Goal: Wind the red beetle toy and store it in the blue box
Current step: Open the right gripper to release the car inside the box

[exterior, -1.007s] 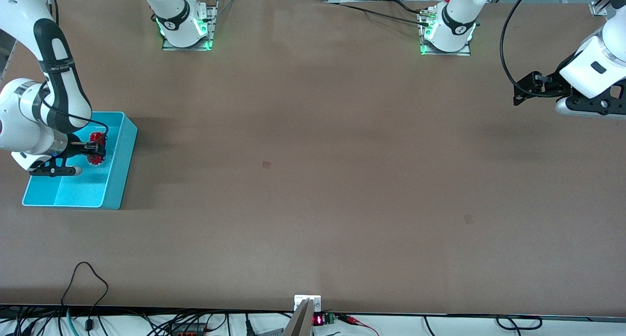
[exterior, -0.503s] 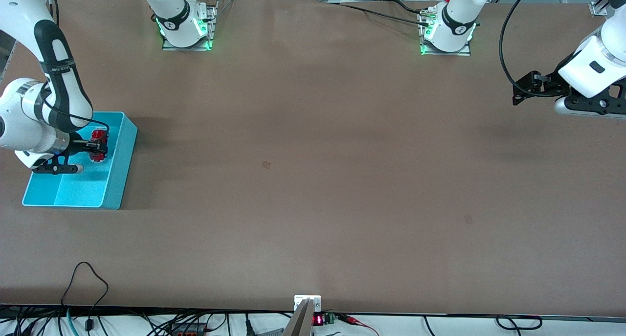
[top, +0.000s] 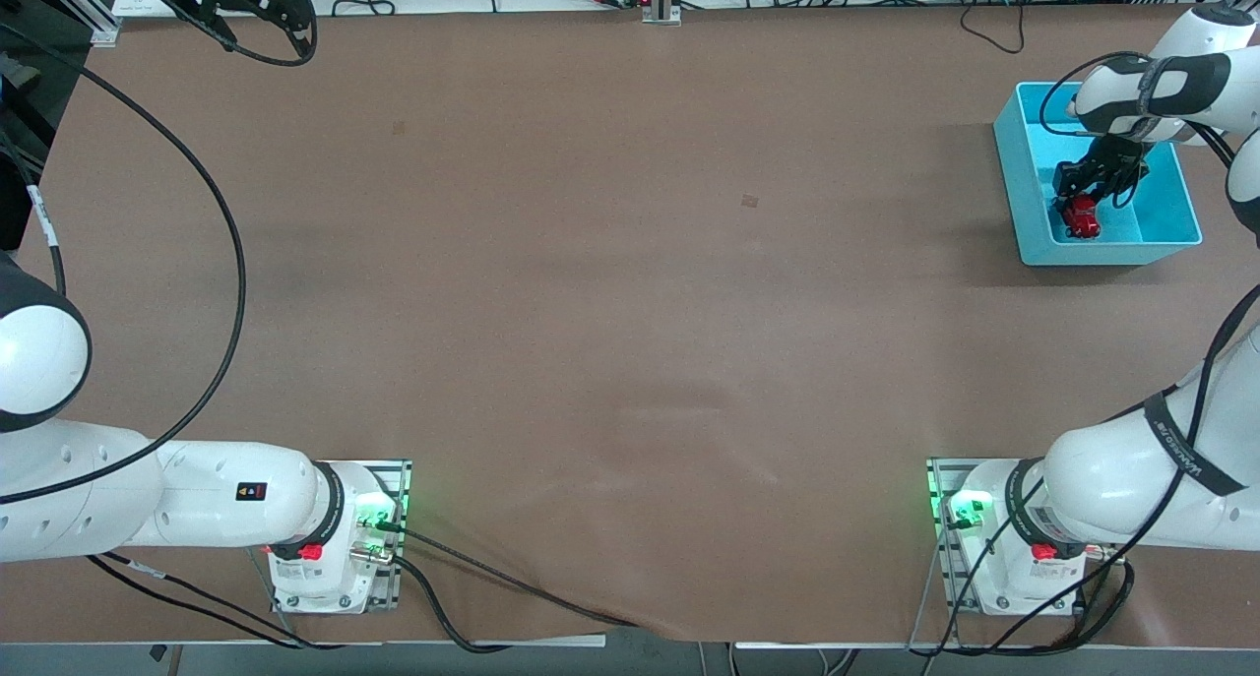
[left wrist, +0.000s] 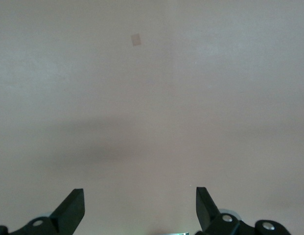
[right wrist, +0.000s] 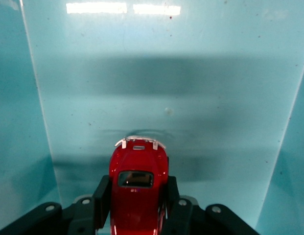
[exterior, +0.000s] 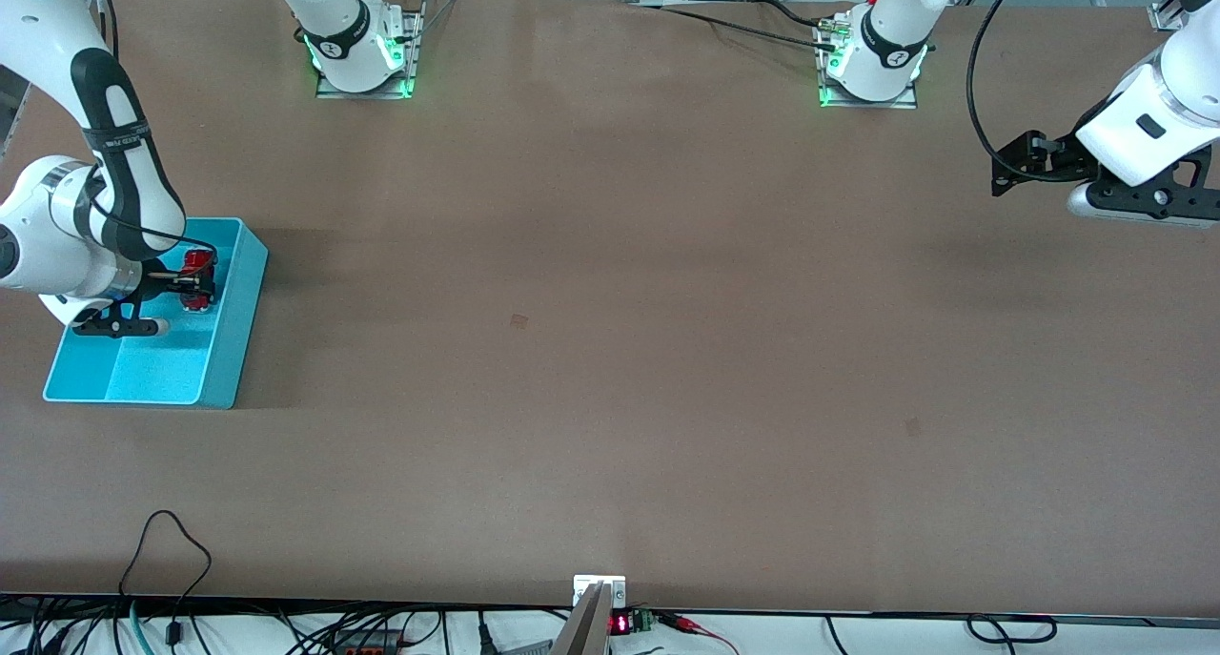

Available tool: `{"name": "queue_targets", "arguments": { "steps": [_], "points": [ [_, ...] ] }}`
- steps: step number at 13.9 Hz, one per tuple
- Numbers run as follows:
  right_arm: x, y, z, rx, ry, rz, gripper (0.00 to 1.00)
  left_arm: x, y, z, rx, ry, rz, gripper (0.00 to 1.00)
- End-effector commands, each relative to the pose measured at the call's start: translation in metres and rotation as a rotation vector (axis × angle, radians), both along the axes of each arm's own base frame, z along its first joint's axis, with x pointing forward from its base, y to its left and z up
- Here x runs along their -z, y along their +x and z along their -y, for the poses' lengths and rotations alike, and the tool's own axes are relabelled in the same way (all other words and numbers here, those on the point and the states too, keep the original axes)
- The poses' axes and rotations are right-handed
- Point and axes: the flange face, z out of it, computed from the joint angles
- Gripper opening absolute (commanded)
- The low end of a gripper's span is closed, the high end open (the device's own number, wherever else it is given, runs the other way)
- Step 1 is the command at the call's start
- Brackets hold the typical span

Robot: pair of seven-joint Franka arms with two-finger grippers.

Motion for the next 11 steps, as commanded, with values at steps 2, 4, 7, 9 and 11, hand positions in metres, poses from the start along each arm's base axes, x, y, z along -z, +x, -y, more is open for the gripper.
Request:
{"name": "queue_targets", "arguments": {
  "steps": [2,4,7,9,11],
  "points": [
    [0.0043,-0.0041,0.0014,-0.004,0.001,-0.001,0.2,-0.0062,0.0019,-0.0007,0.015,-0.017,-0.011,1.0],
    [0.0057,-0.0046,0.0032,-0.001,0.0,0.0,0.28,-0.0061,0.0018,-0.0015,0.014,-0.017,-0.012,1.0],
    [0.0089,-0.0052,0.004,0.0,0.0,-0.002,0.45,-0.0076,0.0012,0.0033,0.021,-0.015,-0.009,1.0],
    [0.0089,-0.0052,0.004,0.0,0.0,-0.002,0.54,-0.0076,0.0011,0.0041,0.023,-0.015,-0.009,1.0],
    [0.008,-0.0049,0.0041,0.0,0.0,0.0,0.59,-0.0077,0.0013,0.0041,0.023,-0.016,-0.008,1.0]
  ]
}}
